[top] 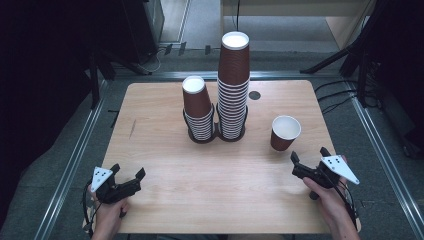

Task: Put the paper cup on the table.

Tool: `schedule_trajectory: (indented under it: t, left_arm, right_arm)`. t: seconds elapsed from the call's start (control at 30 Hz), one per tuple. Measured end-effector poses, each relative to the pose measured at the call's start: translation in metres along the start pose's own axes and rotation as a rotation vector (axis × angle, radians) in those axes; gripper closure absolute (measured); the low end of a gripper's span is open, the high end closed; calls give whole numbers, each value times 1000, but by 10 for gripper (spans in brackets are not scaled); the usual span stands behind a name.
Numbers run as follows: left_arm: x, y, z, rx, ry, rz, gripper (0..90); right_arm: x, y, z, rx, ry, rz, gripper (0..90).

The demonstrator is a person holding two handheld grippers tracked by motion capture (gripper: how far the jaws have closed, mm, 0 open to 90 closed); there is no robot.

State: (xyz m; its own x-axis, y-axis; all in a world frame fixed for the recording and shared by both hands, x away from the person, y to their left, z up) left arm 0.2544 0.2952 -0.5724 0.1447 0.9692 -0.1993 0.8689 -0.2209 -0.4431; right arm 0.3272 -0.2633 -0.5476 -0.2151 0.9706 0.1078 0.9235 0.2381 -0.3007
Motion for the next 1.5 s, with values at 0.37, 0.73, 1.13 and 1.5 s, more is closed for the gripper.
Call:
schedule_trajectory:
  t: [0.37,0.73,1.13,1.5]
  left_arm:
    - [0,0,0,1,3,-3,0]
    - [0,0,0,1,5,-1,0]
    - [0,0,0,0,4,3,0]
    - [-1,0,0,4,5,6,0]
  right_arm:
    - [-17,-20,8,-5,9,14,0]
    - [-37,-43,18,-12,30,28,0]
    - [-50,-59,22,-43,42,26,26]
    - [-54,-60,24,-33,26,61,36]
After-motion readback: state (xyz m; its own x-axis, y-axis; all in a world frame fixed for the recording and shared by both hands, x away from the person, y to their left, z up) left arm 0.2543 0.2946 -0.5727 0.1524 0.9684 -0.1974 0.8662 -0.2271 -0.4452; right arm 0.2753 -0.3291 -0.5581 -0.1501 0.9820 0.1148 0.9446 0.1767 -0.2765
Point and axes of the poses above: each handheld gripper's, and its own axes: y roughly forward along the jaws, z roughly out of its underside, x roughly to its left, the point moved 6 cm from there along y, roughly forward along the jaws, and after that the axes turned 4 degrees about x, right-handed, at the moved point
